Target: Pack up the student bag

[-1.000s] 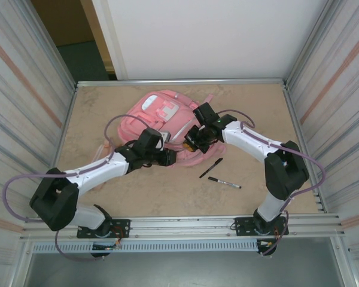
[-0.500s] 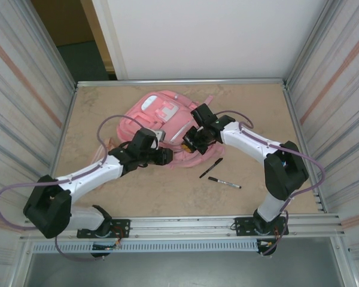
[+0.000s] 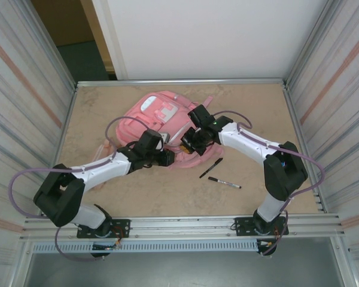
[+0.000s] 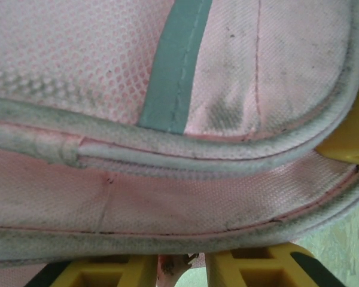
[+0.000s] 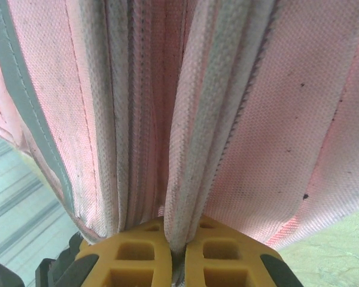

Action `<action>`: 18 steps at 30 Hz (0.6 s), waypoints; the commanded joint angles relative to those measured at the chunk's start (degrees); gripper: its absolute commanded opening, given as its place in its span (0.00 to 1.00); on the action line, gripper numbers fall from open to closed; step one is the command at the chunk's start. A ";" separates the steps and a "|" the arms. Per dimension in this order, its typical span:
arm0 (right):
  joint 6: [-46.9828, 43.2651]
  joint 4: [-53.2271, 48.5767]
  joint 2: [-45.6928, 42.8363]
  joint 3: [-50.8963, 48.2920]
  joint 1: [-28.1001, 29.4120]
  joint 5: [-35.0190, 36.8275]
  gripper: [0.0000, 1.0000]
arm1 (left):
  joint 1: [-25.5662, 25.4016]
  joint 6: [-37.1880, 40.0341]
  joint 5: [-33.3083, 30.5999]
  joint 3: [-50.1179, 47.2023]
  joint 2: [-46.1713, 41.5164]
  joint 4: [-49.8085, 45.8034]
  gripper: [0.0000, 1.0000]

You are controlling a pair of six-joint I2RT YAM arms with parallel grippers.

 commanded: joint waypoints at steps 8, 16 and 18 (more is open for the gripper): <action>-0.45 -0.85 -1.87 2.28 -0.10 -3.24 0.00 | 1.28 4.68 1.04 -2.26 -6.91 -1.89 0.03; -2.23 -1.89 -3.70 0.96 -3.74 -3.94 0.00 | 6.37 9.68 2.63 -6.98 -10.33 1.42 0.00; -2.06 -1.69 -4.43 0.20 -4.70 -4.38 0.00 | 7.45 11.91 1.19 -7.87 -10.03 3.08 0.00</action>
